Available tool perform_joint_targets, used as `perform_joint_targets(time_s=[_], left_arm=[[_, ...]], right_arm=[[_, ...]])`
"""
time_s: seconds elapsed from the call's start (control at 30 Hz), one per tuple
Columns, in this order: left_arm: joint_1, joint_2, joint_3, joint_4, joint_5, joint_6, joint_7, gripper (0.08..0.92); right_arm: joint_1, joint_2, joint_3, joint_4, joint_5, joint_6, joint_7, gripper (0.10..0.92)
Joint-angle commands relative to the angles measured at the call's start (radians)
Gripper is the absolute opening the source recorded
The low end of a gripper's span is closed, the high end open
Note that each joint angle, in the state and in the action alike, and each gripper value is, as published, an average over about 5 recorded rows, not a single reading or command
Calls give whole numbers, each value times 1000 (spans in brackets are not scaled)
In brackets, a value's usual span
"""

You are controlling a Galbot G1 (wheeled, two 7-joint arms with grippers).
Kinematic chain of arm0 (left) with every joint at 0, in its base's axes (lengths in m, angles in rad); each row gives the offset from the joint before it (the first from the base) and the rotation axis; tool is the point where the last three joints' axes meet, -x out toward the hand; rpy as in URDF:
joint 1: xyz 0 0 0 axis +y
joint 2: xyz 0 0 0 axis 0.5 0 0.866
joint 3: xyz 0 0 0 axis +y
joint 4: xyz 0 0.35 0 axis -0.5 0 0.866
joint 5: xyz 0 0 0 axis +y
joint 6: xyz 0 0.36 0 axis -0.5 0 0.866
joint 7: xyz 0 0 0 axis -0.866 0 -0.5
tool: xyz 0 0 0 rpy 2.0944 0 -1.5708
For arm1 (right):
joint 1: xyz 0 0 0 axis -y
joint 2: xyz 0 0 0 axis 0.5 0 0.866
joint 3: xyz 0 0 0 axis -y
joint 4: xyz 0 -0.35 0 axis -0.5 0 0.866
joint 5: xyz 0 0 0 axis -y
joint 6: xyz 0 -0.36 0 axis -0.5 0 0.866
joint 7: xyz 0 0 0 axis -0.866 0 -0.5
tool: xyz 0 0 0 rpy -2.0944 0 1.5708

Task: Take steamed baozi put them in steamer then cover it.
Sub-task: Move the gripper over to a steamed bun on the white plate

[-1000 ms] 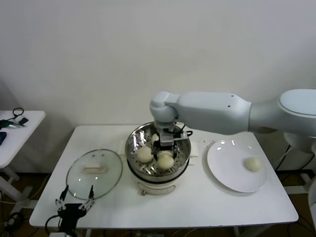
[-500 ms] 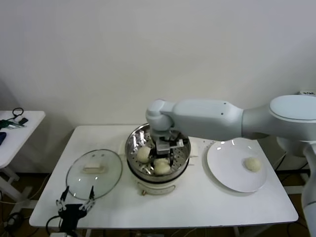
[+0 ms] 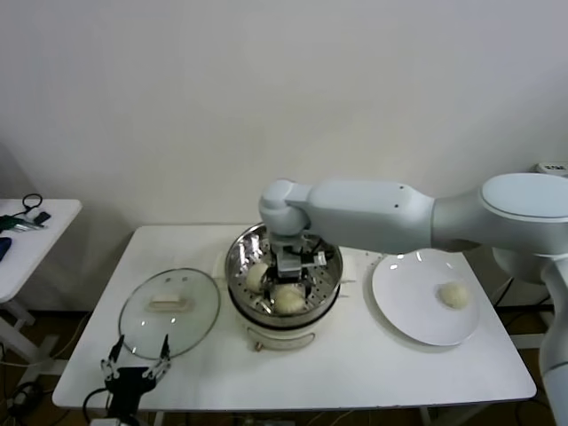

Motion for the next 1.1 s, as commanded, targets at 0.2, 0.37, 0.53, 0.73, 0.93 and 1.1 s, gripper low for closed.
perform_joint_targets(time_s=[0.2, 0.37, 0.53, 0.73, 0.93, 1.1], left_arm=[[-1, 2, 3, -6, 3, 2, 0, 823], [0, 5, 3, -12, 6, 2, 0, 823], [4, 8, 4, -15, 8, -3, 2, 823], [3, 7, 11, -21, 16, -2, 2, 823], [7, 3, 16, -24, 23, -4, 3, 823], [12, -1, 14, -24, 25, -5, 3, 823]], right_arm=[[93, -137, 31, -15, 84, -15, 4, 823], [215, -261, -86, -45, 151, -123, 164, 823], [281, -389, -212, -76, 339, -350, 193, 823], [213, -549, -200, -80, 461, -580, 163, 823], [99, -652, -150, -122, 395, -654, 143, 823], [-62, -713, -32, -168, 206, -613, 120, 823]])
